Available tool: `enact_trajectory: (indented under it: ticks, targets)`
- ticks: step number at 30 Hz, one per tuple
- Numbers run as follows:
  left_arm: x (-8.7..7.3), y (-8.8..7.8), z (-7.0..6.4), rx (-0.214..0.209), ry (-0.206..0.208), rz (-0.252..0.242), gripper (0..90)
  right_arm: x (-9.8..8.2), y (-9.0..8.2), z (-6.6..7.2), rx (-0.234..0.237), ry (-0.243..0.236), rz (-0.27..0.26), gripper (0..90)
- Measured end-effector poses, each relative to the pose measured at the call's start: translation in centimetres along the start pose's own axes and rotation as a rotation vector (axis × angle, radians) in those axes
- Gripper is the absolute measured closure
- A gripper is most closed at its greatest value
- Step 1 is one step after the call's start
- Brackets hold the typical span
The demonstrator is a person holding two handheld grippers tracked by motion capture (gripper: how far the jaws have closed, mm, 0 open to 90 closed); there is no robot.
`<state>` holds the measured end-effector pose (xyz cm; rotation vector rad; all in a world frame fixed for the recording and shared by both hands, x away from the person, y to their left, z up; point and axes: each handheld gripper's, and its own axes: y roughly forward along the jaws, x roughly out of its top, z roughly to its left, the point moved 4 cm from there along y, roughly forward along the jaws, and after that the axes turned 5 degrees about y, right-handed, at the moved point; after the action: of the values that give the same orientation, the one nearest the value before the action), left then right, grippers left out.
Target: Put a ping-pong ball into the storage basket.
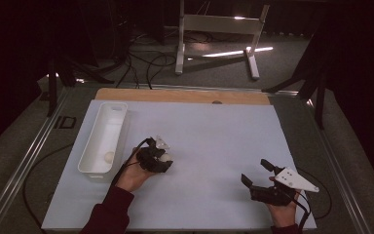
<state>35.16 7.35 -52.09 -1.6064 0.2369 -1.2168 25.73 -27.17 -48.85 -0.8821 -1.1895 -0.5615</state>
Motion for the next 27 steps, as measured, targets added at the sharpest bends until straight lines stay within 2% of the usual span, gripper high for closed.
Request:
enact_trajectory:
  ticks: [6,27]
  targets:
    - [0.1,-0.4,0.2,0.0,-0.013,-0.009,51.8,0.0,0.0,0.0,0.0,0.0,-0.001,8.9]
    - [0.7,-1.4,0.4,0.011,-0.013,-0.034,51.8,0.1,-0.1,0.1,0.0,0.003,-0.004,8.9]
